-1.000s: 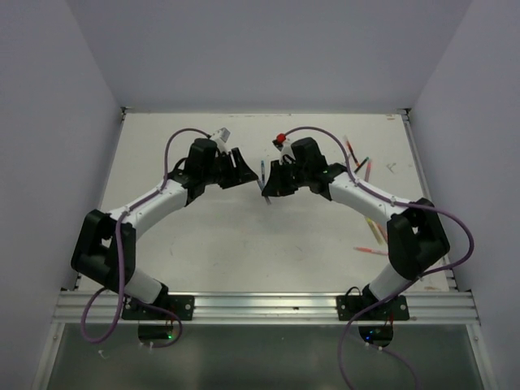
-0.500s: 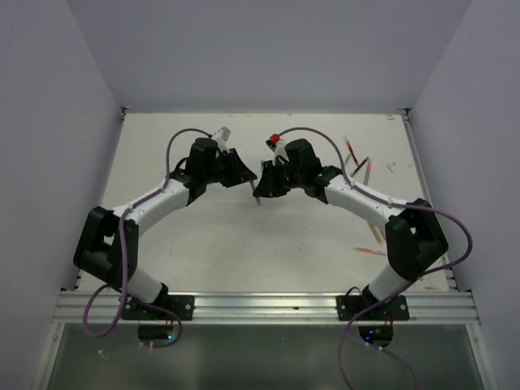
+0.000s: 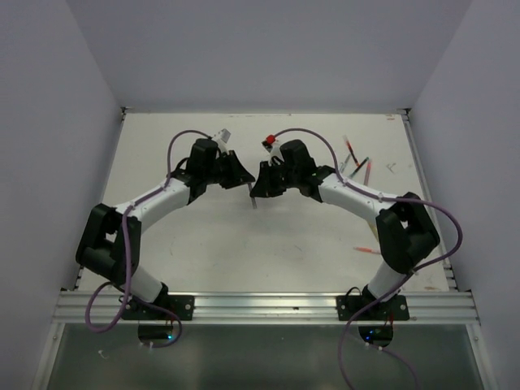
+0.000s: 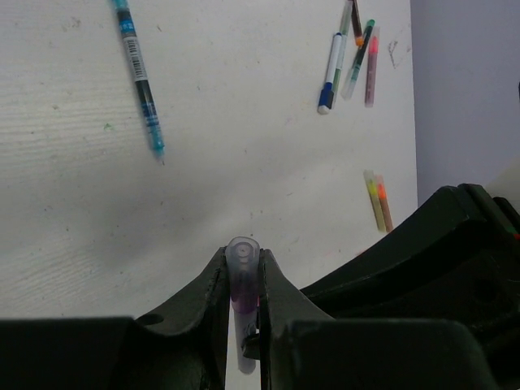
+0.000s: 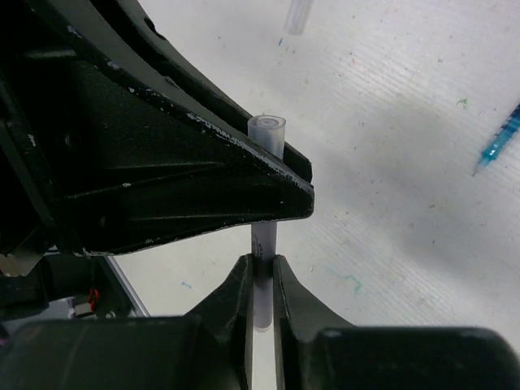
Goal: Open the pen caps
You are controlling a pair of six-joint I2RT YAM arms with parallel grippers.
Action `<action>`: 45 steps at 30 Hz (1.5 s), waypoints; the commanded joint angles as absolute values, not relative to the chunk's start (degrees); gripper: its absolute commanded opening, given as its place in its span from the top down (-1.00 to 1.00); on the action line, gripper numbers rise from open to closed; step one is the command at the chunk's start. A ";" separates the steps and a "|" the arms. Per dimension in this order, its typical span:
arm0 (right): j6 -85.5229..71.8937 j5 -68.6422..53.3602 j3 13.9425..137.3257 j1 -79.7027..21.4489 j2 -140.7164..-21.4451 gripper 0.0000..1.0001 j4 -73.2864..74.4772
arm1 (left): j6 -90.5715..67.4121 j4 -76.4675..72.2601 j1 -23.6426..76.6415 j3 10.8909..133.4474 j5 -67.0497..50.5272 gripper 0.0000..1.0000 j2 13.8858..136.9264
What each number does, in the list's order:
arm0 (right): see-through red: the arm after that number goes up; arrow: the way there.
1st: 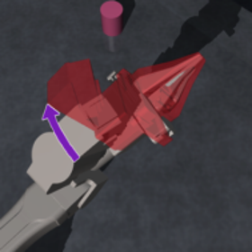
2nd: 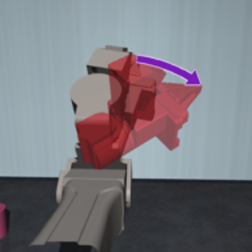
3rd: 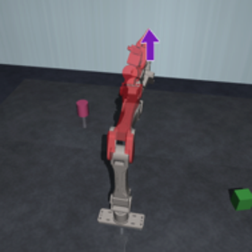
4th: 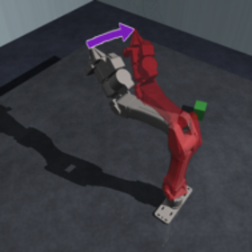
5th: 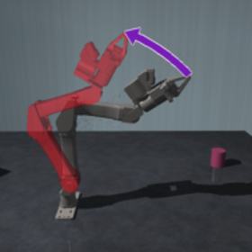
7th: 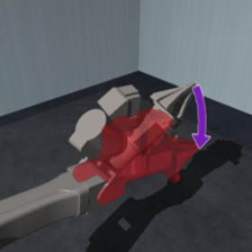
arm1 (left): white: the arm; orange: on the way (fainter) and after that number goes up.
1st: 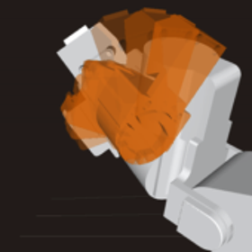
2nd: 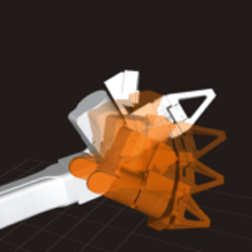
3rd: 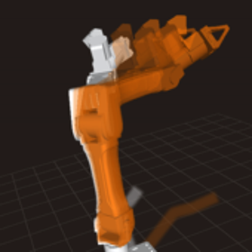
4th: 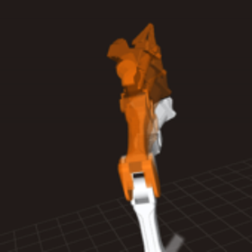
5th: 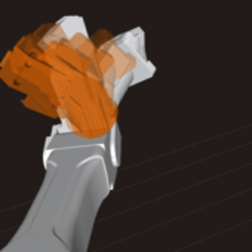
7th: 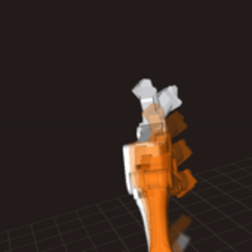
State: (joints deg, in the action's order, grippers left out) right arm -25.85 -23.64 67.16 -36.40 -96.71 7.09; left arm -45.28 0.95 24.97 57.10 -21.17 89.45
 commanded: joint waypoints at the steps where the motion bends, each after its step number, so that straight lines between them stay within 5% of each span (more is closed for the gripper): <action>1: -25.14 -22.85 69.52 -37.18 -98.35 0.84 5.62 | -45.70 1.32 24.00 57.75 -23.37 1.00 89.47; 3: -24.96 -22.33 69.17 -37.70 -98.79 1.00 5.71 | -46.84 0.97 23.21 57.66 -24.60 1.00 89.73; 13: -22.41 -13.27 63.38 -44.21 -97.30 1.00 5.99 | -56.42 -12.21 16.00 56.42 -38.48 1.00 92.99; 25: -21.35 -10.09 62.22 -48.69 -96.32 0.99 8.96 | -56.96 -15.03 10.90 55.99 -42.01 1.00 92.03; 28: -22.32 -11.69 64.76 -48.34 -98.26 0.24 8.17 | -55.02 -14.94 11.25 54.76 -42.54 1.00 90.79; 32: -23.11 -13.53 68.99 -47.73 -101.77 0.22 8.09 | -52.56 -12.75 11.25 53.44 -41.84 1.00 88.60; 36: -23.73 -14.23 71.11 -47.37 -103.01 0.43 7.57 | -51.42 -11.78 11.25 52.65 -41.22 1.00 87.37; 45: -24.96 -13.01 67.59 -45.79 -96.95 -0.05 4.05 | -49.92 -9.67 11.25 51.60 -39.99 1.00 87.10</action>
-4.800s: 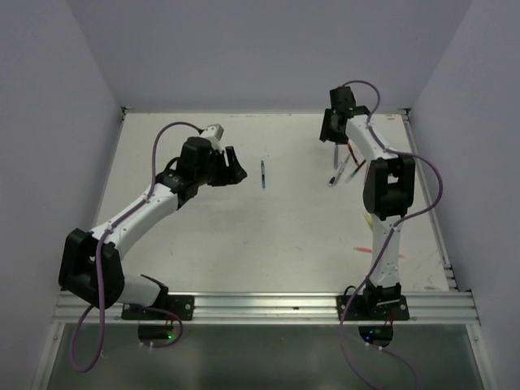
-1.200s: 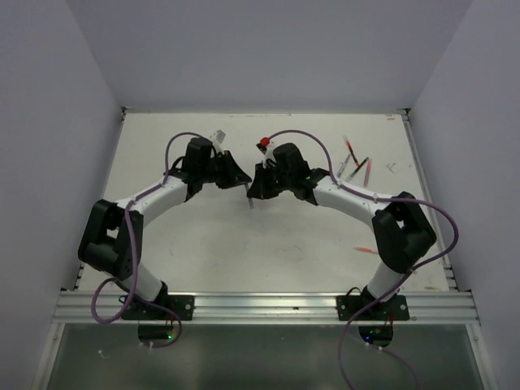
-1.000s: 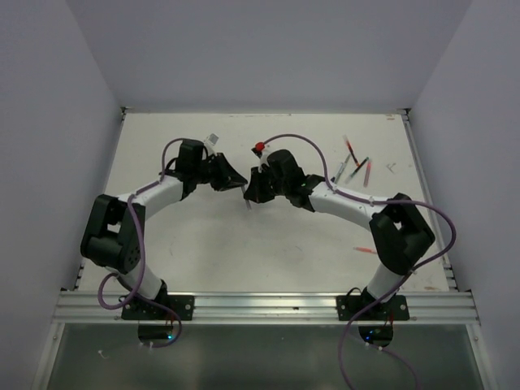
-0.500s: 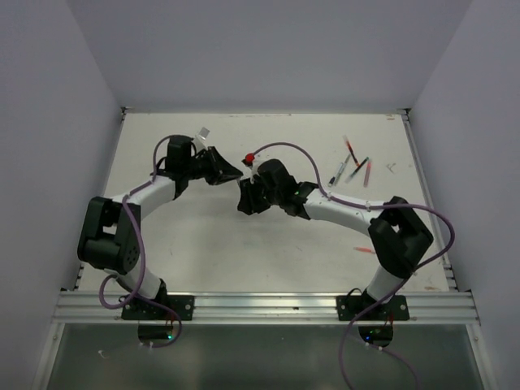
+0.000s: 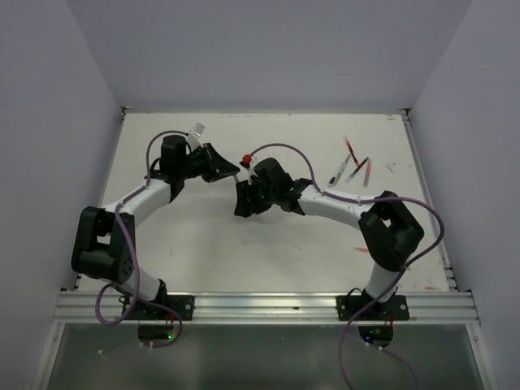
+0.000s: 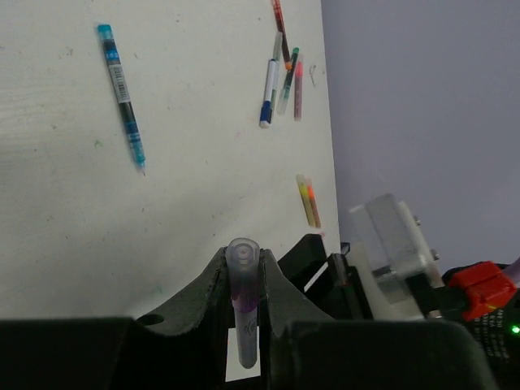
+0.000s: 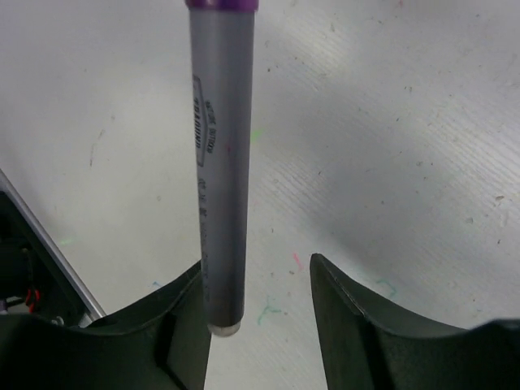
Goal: Open the pen caps
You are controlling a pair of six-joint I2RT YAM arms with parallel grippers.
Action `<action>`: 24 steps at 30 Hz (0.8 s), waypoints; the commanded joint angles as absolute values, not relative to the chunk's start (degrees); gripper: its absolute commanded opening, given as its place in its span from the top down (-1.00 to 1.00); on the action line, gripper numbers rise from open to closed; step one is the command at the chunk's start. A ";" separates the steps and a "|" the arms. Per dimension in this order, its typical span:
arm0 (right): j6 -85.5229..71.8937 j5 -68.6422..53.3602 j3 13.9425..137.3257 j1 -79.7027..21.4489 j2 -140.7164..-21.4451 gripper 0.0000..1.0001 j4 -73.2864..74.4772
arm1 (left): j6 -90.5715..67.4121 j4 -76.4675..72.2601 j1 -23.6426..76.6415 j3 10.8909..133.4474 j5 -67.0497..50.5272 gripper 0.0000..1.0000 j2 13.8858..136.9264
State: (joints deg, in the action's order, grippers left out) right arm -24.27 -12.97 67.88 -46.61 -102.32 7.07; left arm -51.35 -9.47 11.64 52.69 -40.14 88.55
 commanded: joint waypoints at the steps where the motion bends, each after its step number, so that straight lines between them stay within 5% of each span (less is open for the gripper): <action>1: -24.96 -13.09 67.50 -45.62 -96.77 -0.07 3.69 | -50.10 -10.02 11.25 51.42 -40.08 1.00 87.10; 17: -28.12 -19.69 74.79 -43.15 -104.67 0.30 -1.49 | -50.89 -11.16 11.51 50.80 -41.13 1.00 87.19; 20: -28.21 -18.29 75.76 -42.98 -105.03 0.92 -0.80 | -50.63 -10.99 11.51 50.45 -40.96 1.00 87.27; 24: -24.53 -9.96 75.85 -43.85 -103.72 1.00 4.64 | -50.36 -5.40 11.51 51.59 -37.02 1.00 87.89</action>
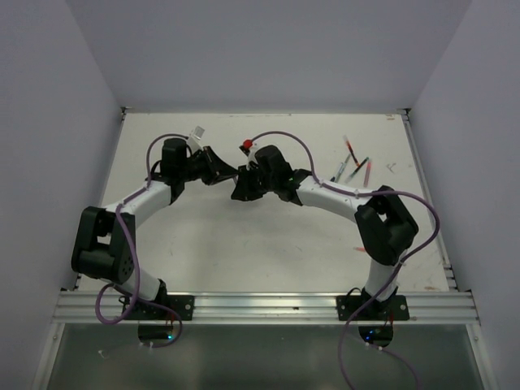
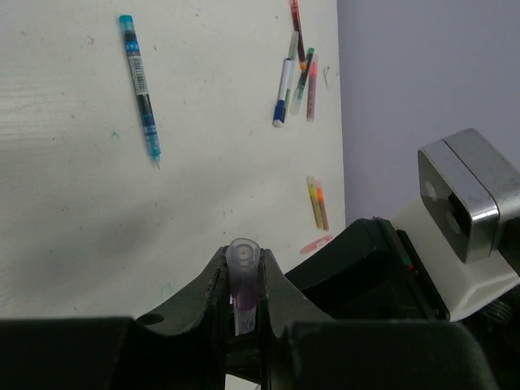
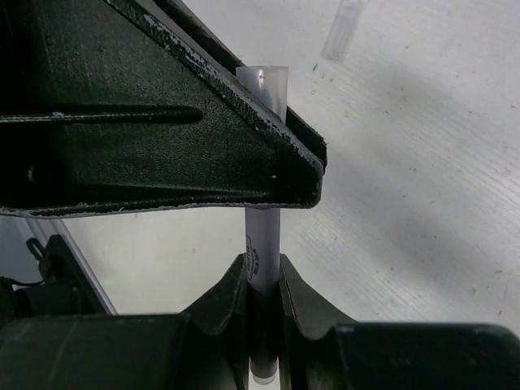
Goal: Open the pen caps
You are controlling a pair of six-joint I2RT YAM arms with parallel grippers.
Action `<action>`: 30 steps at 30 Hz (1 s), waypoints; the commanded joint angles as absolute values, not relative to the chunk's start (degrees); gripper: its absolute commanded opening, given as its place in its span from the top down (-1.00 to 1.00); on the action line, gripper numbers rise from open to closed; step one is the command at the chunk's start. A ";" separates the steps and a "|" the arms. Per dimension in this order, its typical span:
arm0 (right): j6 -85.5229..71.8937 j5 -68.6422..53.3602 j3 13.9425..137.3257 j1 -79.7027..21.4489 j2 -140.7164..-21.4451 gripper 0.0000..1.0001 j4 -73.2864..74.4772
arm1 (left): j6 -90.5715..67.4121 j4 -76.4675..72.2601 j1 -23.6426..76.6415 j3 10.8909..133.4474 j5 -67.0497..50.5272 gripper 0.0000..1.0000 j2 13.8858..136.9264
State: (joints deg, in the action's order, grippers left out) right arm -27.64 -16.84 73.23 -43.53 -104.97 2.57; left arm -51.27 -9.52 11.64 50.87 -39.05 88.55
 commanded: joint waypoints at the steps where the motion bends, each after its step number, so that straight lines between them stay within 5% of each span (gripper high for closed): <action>1: -21.65 -1.40 74.72 -45.42 -103.01 1.00 6.92 | -50.19 -3.27 11.43 53.68 -35.61 1.00 88.85; 8: -13.45 21.35 67.86 -53.43 -99.58 1.00 9.40 | -52.99 6.24 11.07 63.45 -27.16 1.00 94.47; 18: -24.07 -1.30 60.30 -46.42 -95.01 1.00 3.43 | -45.22 2.17 10.46 58.98 -27.00 1.00 91.85; 30: -29.44 11.15 65.83 -44.74 -101.51 1.00 16.70 | -35.33 21.97 18.27 51.50 -0.71 1.00 85.25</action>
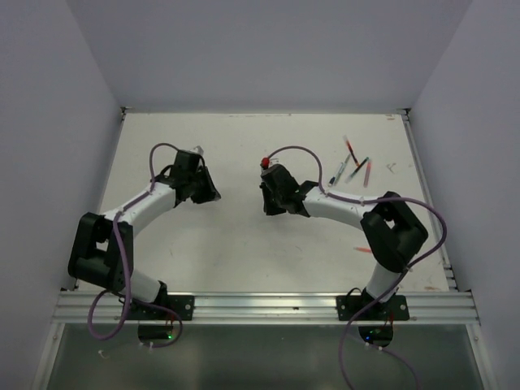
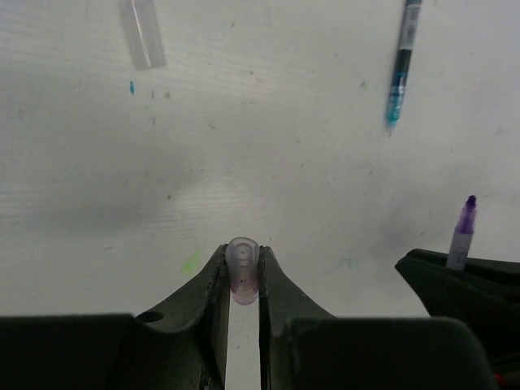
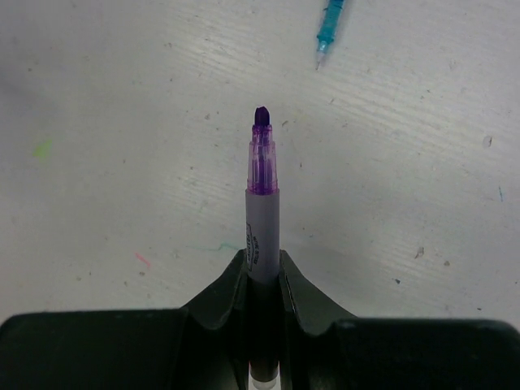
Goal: Open the pen caps
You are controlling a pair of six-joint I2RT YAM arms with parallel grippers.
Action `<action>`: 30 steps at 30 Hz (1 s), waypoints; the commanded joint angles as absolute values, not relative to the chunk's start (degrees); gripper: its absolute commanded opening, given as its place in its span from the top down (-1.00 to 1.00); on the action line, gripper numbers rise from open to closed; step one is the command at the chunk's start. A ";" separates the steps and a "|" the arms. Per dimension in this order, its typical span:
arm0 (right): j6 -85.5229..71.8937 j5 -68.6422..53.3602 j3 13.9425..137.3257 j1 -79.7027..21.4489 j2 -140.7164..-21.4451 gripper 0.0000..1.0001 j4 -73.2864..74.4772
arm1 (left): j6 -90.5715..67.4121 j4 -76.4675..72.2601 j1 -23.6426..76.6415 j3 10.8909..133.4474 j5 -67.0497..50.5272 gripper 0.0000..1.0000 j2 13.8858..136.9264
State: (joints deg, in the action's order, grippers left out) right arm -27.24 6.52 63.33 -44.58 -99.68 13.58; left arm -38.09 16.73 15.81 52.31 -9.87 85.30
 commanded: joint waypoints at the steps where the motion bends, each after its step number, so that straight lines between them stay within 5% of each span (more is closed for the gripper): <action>1: -29.53 11.77 65.83 -44.82 -101.60 1.00 17.22 | -35.51 22.76 18.80 51.94 -0.27 1.00 86.04; 19: -29.53 11.86 67.68 -44.82 -108.46 0.96 15.21 | -36.12 26.28 21.88 52.03 7.29 0.84 92.28; 30: -30.06 12.13 67.59 -44.91 -109.60 0.72 15.29 | -35.33 27.95 21.88 52.21 7.30 0.62 93.42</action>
State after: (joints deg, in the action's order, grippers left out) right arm -28.95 11.20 66.74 -44.73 -107.68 16.25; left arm -36.73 26.94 21.56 51.64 6.02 92.60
